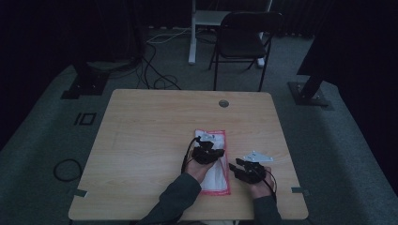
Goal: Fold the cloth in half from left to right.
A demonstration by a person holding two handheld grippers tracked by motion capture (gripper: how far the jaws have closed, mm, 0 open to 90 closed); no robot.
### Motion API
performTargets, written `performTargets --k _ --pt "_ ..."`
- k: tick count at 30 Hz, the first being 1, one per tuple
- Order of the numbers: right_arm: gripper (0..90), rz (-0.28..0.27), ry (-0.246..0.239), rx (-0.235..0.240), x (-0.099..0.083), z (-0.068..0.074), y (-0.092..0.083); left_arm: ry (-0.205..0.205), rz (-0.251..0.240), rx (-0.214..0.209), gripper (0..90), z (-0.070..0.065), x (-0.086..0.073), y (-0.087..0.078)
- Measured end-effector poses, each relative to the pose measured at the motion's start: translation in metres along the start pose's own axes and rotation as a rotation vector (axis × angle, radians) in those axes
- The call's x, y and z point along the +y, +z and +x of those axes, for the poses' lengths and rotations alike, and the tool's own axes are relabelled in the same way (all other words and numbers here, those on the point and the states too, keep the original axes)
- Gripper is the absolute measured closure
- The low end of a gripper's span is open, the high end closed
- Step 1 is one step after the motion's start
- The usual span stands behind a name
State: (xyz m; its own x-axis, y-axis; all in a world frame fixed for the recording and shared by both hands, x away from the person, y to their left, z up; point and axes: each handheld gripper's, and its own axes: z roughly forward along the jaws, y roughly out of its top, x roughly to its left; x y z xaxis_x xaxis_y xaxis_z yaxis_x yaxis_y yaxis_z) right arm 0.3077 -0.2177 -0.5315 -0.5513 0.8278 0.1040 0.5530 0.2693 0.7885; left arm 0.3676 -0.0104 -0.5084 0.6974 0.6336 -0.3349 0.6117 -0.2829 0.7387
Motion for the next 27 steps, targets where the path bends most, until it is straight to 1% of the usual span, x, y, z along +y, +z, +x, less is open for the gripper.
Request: performTargets --k 2,3,5,10,14,17,18,23,27 --pt "56.9 -0.002 0.001 -0.002 0.000 0.000 0.000 -0.002 0.002 0.000 87.7 0.000 -0.002 0.003" --pt "56.9 -0.003 0.000 -0.004 0.001 -0.001 0.000 -0.007 0.000 -0.010 86.4 0.001 -0.003 0.005" --pt "56.8 -0.004 0.000 -0.006 0.001 -0.001 0.000 -0.011 -0.002 -0.017 79.5 0.002 -0.003 0.005" --pt "56.7 -0.008 -0.008 -0.015 0.008 0.000 0.003 -0.005 -0.021 -0.006 76.4 0.005 -0.003 -0.005" --pt "56.6 -0.011 -0.008 -0.023 0.014 -0.002 0.006 0.011 -0.033 0.020 75.6 0.009 -0.004 -0.016" --pt "56.8 -0.020 -0.008 -0.029 0.019 -0.004 0.009 0.033 -0.033 0.052 74.5 0.012 -0.008 -0.024" --pt "56.8 -0.021 -0.006 -0.032 0.021 -0.005 0.011 0.042 -0.031 0.069 74.5 0.014 -0.010 -0.027" --pt "57.7 -0.028 0.002 -0.045 0.033 -0.009 0.021 0.053 -0.023 0.097 73.6 0.020 -0.018 -0.037" --pt "58.3 -0.029 0.006 -0.047 0.041 -0.010 0.029 0.068 0.003 0.116 73.4 0.025 -0.027 -0.041"
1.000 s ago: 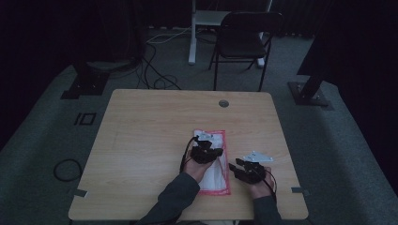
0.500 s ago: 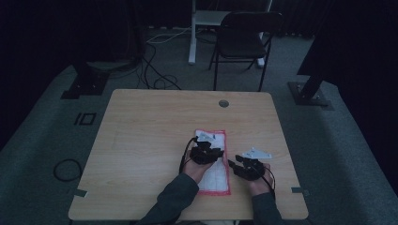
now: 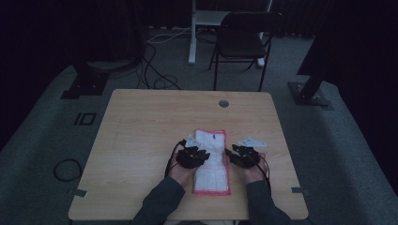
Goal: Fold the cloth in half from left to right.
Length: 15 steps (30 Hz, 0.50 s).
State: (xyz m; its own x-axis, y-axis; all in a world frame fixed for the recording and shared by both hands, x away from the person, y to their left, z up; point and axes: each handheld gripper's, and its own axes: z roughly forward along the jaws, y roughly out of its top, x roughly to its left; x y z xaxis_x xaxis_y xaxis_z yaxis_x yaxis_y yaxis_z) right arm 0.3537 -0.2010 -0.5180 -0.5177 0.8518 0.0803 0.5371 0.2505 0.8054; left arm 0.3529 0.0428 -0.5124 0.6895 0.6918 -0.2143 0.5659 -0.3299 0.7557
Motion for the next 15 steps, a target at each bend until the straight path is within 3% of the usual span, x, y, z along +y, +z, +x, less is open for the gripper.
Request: performTargets --k 8,15 --pt "61.6 0.009 -0.009 -0.021 0.017 -0.005 0.021 -0.015 0.054 0.033 73.4 0.009 -0.018 0.007" --pt "69.3 0.035 0.007 -0.038 0.026 -0.016 0.043 -0.022 0.063 0.041 73.6 0.013 -0.023 0.008"
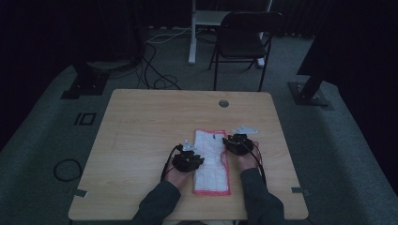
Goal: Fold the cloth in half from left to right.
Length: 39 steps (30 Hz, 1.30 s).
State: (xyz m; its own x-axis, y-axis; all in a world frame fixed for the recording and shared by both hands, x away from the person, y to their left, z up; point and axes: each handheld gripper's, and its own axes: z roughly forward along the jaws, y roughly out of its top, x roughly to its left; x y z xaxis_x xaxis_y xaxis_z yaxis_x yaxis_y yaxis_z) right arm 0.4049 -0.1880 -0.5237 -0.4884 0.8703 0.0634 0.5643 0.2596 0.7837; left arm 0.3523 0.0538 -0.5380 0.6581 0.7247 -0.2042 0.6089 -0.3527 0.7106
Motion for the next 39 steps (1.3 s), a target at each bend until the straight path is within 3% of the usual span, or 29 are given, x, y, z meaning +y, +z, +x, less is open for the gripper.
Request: performTargets --k 5,9,12,14,16,17,19,30,35,39 --pt "72.2 0.014 0.017 -0.016 0.011 -0.007 0.022 0.001 -0.003 0.000 72.9 -0.001 0.000 0.000" --pt "67.2 0.021 0.047 -0.048 0.016 -0.012 0.032 -0.004 -0.005 -0.005 72.3 -0.001 -0.001 0.000" --pt "66.8 0.052 0.052 -0.042 0.017 -0.016 0.038 -0.005 -0.007 -0.005 71.9 -0.002 -0.001 0.000" --pt "71.3 0.065 0.063 -0.025 0.018 -0.018 0.041 -0.002 -0.007 -0.006 71.5 -0.002 -0.001 0.000" --pt "82.1 0.076 0.067 -0.020 0.020 -0.019 0.043 0.002 -0.006 -0.009 71.3 -0.002 -0.001 0.000" --pt "82.1 0.076 0.067 -0.020 0.020 -0.019 0.043 0.002 -0.006 -0.009 71.0 -0.002 -0.001 0.000" --pt "89.1 0.074 0.043 -0.024 0.026 -0.019 0.043 0.007 -0.008 -0.014 70.9 -0.001 0.000 -0.001" --pt "89.2 0.035 0.007 -0.047 0.048 -0.018 0.042 0.000 -0.024 -0.020 69.0 -0.001 0.001 -0.002" --pt "88.8 0.071 -0.021 -0.079 0.051 -0.016 0.050 -0.009 -0.048 -0.009 67.4 0.004 0.003 -0.004" --pt "86.8 0.080 -0.011 -0.100 0.049 -0.020 0.050 -0.025 -0.075 0.013 66.0 0.012 0.008 -0.007"
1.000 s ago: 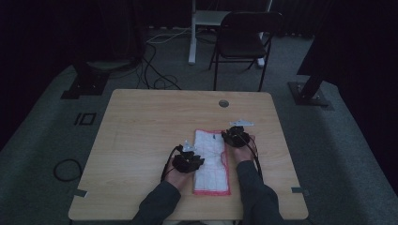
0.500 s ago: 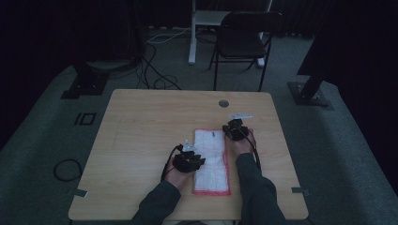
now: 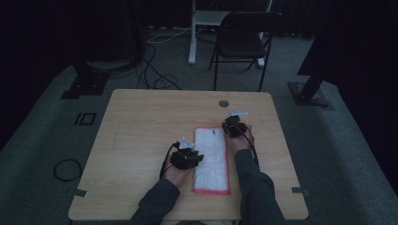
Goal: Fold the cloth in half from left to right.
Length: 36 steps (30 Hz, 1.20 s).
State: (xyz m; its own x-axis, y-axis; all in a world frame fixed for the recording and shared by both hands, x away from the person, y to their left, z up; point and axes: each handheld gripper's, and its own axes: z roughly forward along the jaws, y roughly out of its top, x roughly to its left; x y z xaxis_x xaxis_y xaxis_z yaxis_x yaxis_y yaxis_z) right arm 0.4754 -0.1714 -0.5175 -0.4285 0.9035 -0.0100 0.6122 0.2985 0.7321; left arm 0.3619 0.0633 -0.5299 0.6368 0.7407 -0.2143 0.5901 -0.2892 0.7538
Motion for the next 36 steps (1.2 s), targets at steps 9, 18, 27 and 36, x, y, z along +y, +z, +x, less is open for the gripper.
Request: performTargets --k 9,18,27,36 --pt "76.0 -0.002 0.027 0.000 -0.009 -0.006 -0.005 -0.012 -0.041 0.061 62.0 0.019 0.012 0.000" --pt "66.5 -0.007 0.037 0.017 -0.021 -0.002 -0.004 -0.022 -0.052 0.095 61.0 0.028 0.015 0.005" --pt "62.3 -0.022 0.042 0.034 -0.027 0.000 -0.008 -0.034 -0.061 0.101 59.5 0.034 0.018 0.013" --pt "60.9 -0.026 0.052 0.046 -0.027 0.000 -0.010 -0.054 -0.060 0.119 59.0 0.036 0.029 0.025"
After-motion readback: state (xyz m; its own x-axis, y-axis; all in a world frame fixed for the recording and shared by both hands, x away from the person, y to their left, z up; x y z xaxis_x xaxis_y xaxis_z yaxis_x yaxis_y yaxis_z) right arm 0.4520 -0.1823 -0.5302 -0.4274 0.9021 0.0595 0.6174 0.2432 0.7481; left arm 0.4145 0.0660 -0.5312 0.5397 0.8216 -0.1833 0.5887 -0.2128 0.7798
